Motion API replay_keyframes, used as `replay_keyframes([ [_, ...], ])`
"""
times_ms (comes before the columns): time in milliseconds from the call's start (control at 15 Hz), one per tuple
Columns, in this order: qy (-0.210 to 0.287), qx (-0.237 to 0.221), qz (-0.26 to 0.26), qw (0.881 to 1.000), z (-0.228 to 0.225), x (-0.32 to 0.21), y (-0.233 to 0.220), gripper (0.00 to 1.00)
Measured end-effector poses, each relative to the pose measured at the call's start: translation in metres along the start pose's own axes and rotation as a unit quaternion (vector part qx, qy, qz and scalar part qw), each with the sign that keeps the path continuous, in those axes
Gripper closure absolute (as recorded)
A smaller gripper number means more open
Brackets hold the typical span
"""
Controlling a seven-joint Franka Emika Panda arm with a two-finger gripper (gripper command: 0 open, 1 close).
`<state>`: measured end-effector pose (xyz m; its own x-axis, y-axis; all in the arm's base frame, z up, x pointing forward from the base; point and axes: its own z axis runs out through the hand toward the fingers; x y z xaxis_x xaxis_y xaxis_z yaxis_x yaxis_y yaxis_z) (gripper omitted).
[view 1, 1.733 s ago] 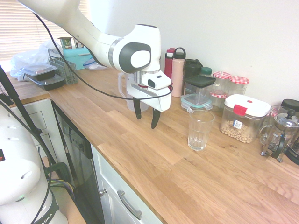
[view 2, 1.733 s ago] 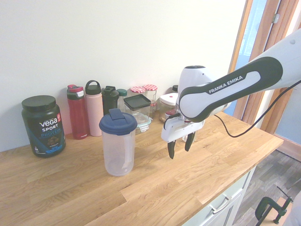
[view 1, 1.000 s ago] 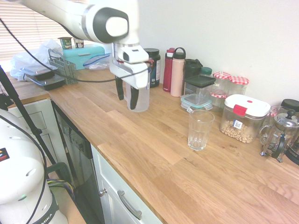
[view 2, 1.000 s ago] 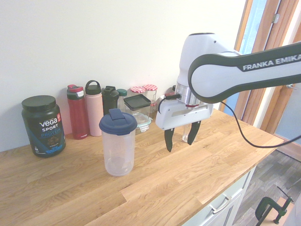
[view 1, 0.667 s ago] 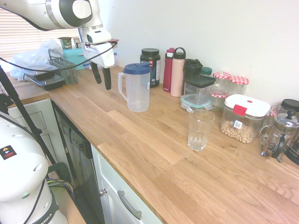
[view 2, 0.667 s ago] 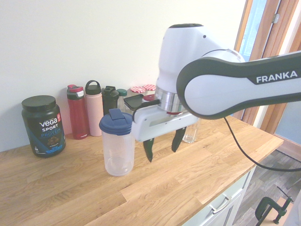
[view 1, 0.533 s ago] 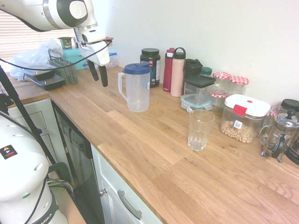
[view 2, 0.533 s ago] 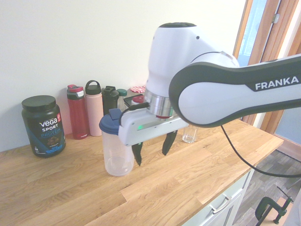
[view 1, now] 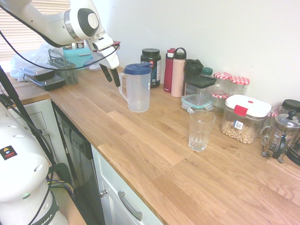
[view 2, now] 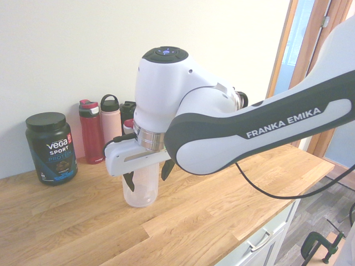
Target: Pour me some water
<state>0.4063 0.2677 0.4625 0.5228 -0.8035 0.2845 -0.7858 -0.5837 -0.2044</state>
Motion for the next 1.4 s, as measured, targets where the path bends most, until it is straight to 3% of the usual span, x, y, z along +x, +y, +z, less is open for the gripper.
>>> replay_keyframes([
  [133,0.010,0.005,0.009,1.000,0.009,0.013,-0.005,0.00],
  [200,0.013,0.007,0.012,1.000,0.015,0.018,-0.008,1.00],
  [1400,-0.002,0.017,0.020,1.000,0.030,0.027,-0.017,1.00],
])
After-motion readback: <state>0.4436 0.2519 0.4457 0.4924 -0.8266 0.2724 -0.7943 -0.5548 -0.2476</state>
